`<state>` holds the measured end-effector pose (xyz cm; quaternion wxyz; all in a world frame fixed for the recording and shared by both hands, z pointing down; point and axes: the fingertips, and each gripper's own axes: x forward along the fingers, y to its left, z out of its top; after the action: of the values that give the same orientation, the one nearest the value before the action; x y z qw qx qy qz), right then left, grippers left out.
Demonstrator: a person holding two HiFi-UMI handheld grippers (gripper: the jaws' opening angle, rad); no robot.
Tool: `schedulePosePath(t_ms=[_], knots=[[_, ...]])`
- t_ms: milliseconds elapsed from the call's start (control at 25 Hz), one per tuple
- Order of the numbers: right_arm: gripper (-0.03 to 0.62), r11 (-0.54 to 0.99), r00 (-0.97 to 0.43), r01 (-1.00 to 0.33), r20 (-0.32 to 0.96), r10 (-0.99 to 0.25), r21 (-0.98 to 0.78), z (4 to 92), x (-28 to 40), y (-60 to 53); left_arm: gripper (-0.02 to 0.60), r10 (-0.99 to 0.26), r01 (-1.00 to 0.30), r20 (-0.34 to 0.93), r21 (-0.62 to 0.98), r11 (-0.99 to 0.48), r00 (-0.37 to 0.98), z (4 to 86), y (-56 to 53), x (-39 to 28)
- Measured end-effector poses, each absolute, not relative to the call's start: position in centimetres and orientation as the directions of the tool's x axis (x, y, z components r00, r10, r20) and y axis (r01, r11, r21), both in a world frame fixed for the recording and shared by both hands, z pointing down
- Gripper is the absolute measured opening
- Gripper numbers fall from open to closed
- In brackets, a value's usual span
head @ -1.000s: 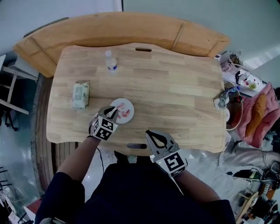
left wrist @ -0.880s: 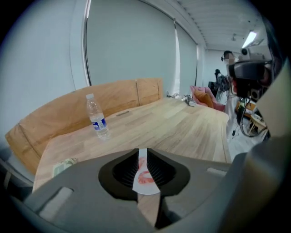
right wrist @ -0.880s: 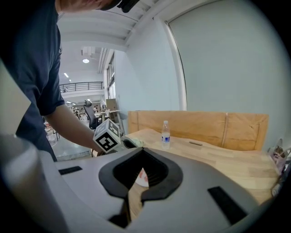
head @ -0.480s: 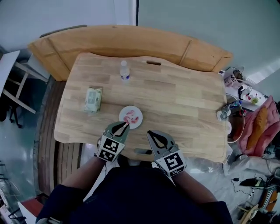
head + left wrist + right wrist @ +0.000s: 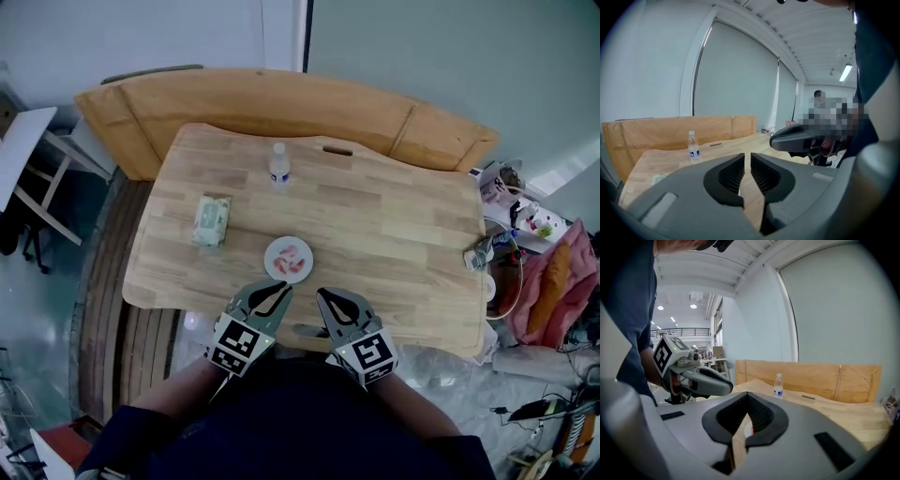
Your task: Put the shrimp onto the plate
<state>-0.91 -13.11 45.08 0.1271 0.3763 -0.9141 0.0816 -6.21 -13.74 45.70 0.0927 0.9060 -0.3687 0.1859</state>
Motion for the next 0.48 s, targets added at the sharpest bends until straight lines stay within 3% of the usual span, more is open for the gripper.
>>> schedulePosePath(t_ms=[480], knots=[[0.006,0.748,-0.725,-0.662,0.292,-0.624,-0.045,44.6,-3.9,-10.7,0.008,-0.624,-0.687,0.367,0.059,-0.725,0.690,44.0,-10.2,-6.3]])
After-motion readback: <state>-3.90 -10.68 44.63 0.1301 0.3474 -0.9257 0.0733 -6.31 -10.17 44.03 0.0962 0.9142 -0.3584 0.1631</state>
